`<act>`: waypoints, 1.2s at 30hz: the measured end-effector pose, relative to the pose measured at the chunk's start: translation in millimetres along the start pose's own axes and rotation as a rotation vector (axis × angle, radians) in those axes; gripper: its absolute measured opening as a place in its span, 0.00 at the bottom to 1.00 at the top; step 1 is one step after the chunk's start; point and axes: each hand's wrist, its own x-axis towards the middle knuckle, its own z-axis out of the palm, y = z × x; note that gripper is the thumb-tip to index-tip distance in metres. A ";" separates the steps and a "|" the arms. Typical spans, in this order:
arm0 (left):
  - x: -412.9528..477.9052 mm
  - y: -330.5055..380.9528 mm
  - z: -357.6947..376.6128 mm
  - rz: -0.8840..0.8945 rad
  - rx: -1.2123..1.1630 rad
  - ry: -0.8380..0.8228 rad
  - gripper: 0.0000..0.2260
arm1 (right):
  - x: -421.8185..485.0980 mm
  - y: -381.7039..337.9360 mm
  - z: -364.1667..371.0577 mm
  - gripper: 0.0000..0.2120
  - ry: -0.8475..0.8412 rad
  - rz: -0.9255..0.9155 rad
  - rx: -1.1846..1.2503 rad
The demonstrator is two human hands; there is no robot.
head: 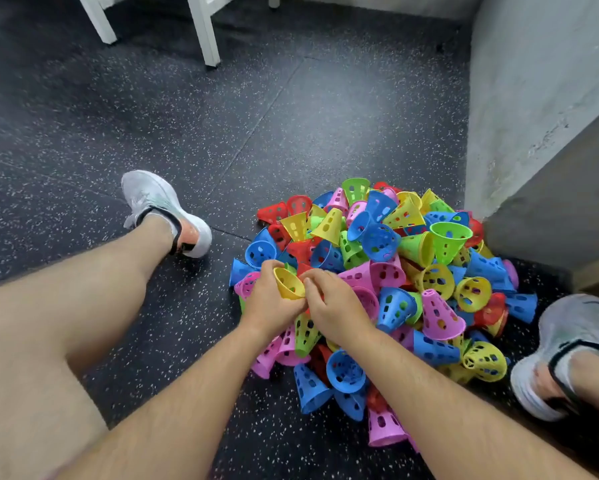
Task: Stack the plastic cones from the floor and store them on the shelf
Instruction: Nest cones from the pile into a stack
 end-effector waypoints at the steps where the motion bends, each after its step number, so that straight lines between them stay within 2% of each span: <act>1: 9.3 -0.9 -2.9 0.012 0.036 -0.013 0.28 | 7.2 3.2 3.7 0.13 -0.009 -0.004 0.004; 6: 43.5 -2.2 -24.8 0.019 0.110 -0.085 0.30 | 38.2 -1.7 16.1 0.07 0.012 -0.036 0.005; 14: 67.3 18.9 -70.4 0.021 0.252 -0.220 0.30 | 66.6 -41.3 8.6 0.10 -0.105 -0.042 -0.109; 22: 68.4 -15.9 -80.3 0.025 0.329 -0.123 0.37 | 64.8 -37.7 31.2 0.14 -0.117 0.064 -0.135; 26: 58.9 -55.0 -88.1 -0.028 0.308 -0.137 0.41 | 61.7 -37.6 66.7 0.10 -0.177 0.126 -0.205; 29: 56.0 -74.7 -92.8 -0.052 0.275 -0.147 0.38 | 63.0 -42.4 88.1 0.04 -0.242 0.174 -0.292; 32: 58.6 -81.4 -97.2 -0.060 0.268 -0.158 0.34 | 69.3 -38.0 105.7 0.07 -0.198 0.223 -0.323; 36: 62.4 -90.5 -106.4 -0.091 0.239 -0.155 0.32 | 78.9 -30.1 128.9 0.19 -0.145 0.295 -0.260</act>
